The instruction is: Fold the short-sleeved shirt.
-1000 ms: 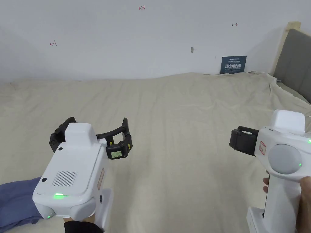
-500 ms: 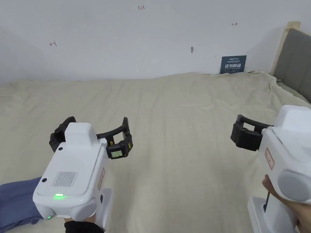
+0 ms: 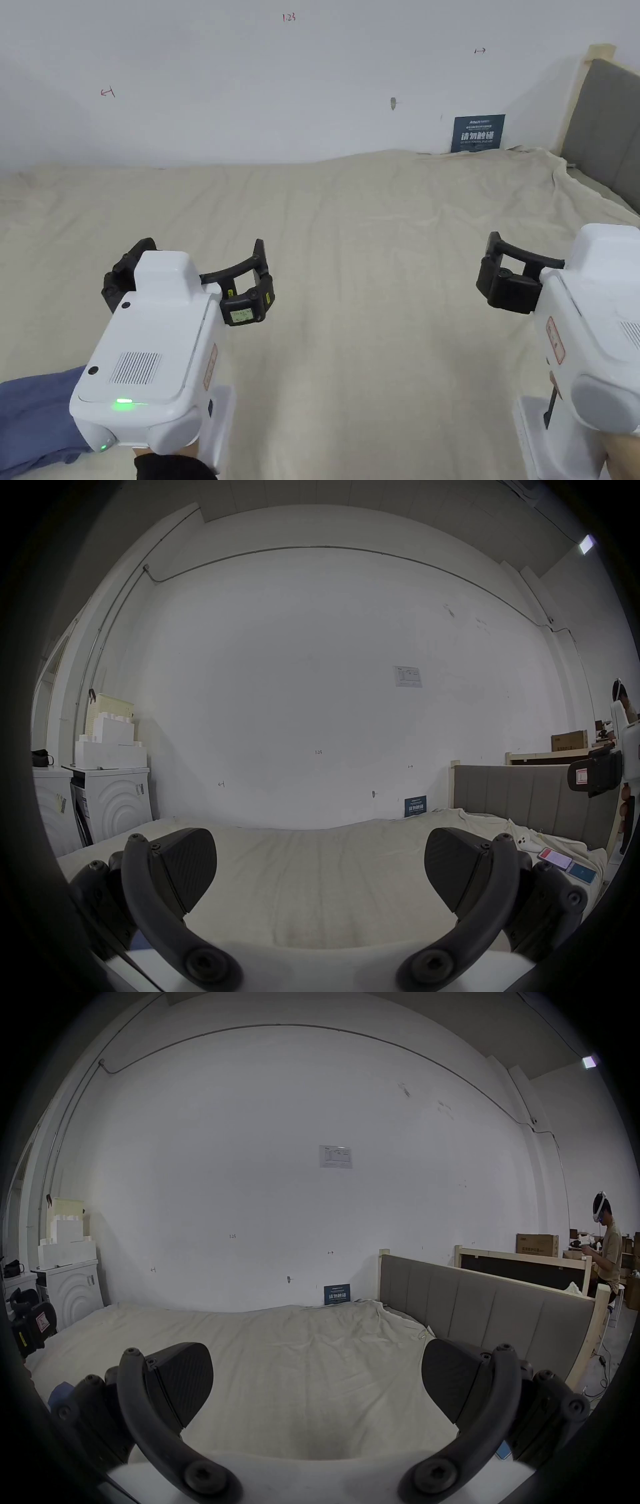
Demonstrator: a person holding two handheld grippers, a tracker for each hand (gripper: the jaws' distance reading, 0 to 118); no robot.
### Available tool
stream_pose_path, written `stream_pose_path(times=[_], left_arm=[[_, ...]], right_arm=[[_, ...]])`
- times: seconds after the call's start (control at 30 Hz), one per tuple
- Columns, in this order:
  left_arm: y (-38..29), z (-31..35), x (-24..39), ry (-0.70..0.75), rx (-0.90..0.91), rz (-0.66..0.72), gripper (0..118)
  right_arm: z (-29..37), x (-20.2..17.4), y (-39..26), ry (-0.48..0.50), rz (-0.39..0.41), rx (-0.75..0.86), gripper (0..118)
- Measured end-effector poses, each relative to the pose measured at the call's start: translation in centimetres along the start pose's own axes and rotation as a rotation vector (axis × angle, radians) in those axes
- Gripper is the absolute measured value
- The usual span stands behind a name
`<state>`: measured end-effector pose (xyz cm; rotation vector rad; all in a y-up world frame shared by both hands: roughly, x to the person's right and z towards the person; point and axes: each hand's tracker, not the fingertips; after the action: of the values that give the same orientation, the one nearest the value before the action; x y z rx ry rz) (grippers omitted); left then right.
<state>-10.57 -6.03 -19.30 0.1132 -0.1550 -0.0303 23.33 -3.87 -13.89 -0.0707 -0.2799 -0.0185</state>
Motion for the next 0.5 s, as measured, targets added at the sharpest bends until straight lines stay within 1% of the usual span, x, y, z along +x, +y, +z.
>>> stream_pose_path(times=[0.17, 0.5], left_arm=[[0.0, 0.0, -0.1, 0.001, -0.002, 0.003, 118], [0.1, 0.0, -0.1, 0.002, 0.000, -0.003, 118]], right_arm=[[0.1, 0.0, -0.1, 0.006, 0.007, 0.005, 118], [1.5, -1.4, 0.8, 0.016, 0.013, 0.013, 118]])
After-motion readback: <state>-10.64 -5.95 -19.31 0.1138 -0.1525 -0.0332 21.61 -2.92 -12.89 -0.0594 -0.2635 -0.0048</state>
